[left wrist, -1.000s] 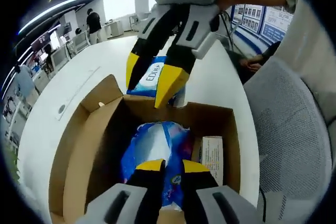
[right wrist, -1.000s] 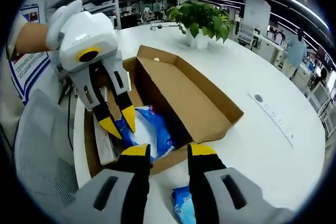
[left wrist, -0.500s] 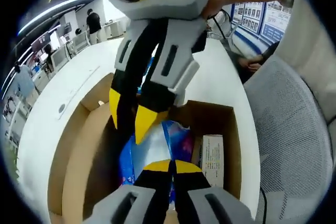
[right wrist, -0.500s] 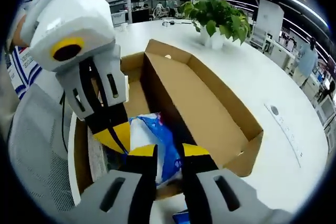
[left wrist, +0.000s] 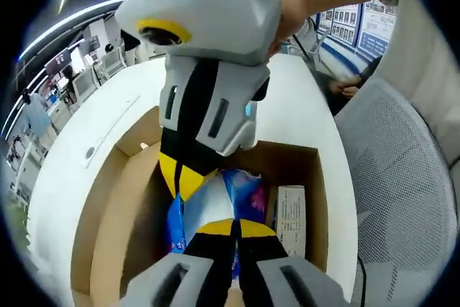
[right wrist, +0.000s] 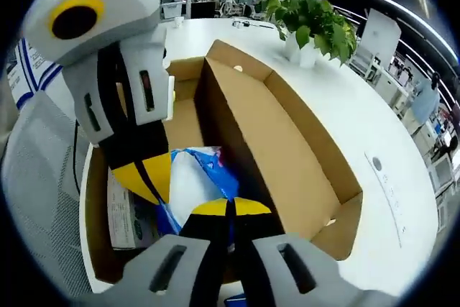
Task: Operate the shoe box by opening the lid, removing the specified soft item, and placing it in the target area until the item is outside and the box remains undamaged.
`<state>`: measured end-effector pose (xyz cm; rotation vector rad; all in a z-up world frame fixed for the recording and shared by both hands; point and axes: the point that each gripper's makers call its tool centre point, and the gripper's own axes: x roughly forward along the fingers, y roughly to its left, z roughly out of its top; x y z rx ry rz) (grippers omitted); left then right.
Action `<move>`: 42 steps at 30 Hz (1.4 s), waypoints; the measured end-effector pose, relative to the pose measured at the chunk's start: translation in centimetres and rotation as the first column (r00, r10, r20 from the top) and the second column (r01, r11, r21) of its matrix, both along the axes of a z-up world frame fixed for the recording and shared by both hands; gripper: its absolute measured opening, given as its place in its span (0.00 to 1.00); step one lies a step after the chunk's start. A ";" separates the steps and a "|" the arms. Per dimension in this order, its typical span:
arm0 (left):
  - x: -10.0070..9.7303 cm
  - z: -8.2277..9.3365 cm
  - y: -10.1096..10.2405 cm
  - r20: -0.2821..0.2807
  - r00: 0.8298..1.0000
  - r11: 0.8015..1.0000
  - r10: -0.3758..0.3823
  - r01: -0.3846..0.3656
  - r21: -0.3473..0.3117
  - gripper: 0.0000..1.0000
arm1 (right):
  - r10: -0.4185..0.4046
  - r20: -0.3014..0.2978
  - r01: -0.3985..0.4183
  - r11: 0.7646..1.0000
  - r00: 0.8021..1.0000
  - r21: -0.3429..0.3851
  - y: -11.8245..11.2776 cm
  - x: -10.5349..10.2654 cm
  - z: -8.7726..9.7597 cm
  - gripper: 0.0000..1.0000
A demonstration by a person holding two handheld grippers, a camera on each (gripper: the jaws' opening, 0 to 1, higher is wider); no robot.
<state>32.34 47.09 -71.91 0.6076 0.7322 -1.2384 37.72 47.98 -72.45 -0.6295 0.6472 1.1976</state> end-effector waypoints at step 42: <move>-3.1 10.8 -0.7 0.128 0.986 0.991 0.110 -0.099 -0.087 0.00 | 0.035 0.120 -0.051 0.991 0.992 0.127 -1.2 -3.7 11.8 0.00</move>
